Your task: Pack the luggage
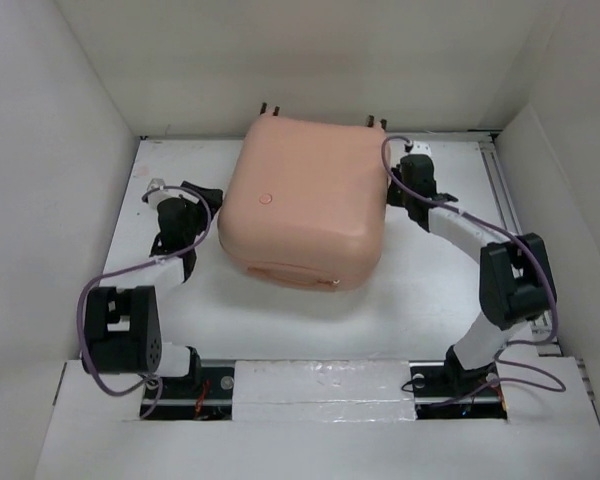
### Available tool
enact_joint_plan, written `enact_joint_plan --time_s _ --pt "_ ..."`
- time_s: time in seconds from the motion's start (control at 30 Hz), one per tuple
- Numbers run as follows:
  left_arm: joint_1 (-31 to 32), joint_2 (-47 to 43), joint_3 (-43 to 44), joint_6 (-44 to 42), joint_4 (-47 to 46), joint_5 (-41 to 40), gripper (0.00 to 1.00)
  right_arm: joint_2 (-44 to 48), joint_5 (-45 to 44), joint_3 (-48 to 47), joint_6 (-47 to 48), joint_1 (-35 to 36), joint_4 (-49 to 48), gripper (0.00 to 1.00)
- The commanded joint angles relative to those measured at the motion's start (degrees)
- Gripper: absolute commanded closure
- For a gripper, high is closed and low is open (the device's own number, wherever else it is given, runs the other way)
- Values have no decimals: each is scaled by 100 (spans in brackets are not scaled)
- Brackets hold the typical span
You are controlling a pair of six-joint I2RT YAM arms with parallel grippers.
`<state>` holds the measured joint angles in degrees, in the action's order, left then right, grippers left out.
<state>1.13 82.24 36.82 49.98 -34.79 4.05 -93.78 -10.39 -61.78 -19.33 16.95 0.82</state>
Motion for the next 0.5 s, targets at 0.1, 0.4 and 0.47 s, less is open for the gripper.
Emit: enact_joint_plan --time_s 0.1,0.4,0.47 --pt "591 -1620 -1588 -147 227 755 30 -369 2269 -1933 -27 274 -856 90" --pt "591 -4231 -1942 -23 1244 141 30 815 2727 -1640 26 -122 -469 61" --pt "591 -4452 -1871 -163 1597 -88 30 1803 2727 -901 -78 -35 -643 59"
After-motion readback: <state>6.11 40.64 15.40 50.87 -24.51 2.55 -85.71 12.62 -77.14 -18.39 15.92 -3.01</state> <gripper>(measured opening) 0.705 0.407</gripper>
